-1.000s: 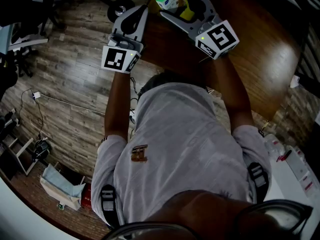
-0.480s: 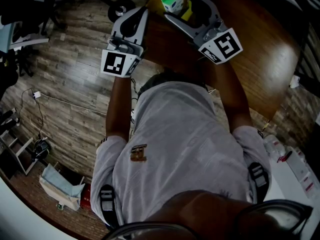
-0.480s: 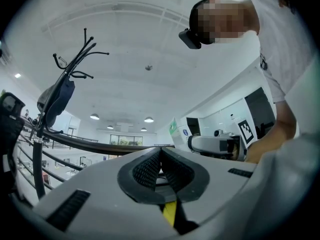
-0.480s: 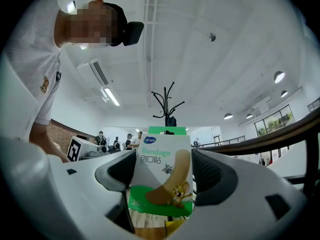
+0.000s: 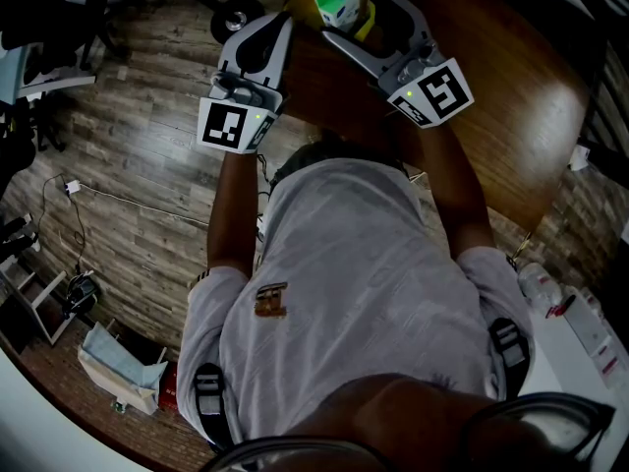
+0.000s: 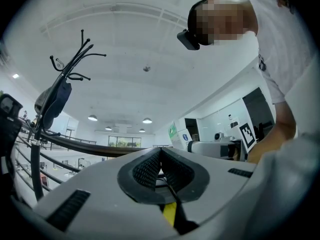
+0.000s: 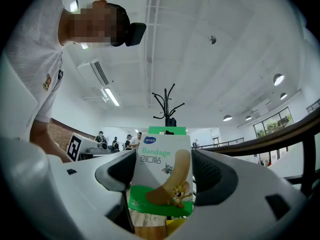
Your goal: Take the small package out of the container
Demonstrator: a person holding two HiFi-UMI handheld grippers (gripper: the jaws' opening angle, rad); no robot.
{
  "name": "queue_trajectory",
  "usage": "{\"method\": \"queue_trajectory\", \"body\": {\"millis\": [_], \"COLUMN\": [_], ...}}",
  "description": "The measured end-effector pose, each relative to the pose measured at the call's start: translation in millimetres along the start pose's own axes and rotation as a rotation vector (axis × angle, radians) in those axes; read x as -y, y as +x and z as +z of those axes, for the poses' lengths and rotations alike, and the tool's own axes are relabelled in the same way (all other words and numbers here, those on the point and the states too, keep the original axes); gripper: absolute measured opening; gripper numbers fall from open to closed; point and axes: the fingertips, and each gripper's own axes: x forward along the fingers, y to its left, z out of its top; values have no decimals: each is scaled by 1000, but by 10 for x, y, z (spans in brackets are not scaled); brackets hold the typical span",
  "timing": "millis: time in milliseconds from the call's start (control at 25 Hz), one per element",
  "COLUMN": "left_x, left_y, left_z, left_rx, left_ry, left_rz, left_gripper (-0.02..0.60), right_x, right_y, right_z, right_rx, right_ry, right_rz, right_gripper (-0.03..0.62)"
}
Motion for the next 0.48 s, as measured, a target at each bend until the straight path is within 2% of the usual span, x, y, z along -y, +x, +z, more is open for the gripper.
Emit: {"method": "queue_trajectory", "body": {"millis": [480], "left_x": [58], "left_y": [35], "left_z": [19], "left_rx": [-2], "left_ry": [4], "left_rz": [-4], "left_gripper": [18], "right_x": [6], "right_y": [-51], "right_z": [47], "right_rx": [8], "right_ry": [-14], "right_rz": [2], "right_gripper": [318]}}
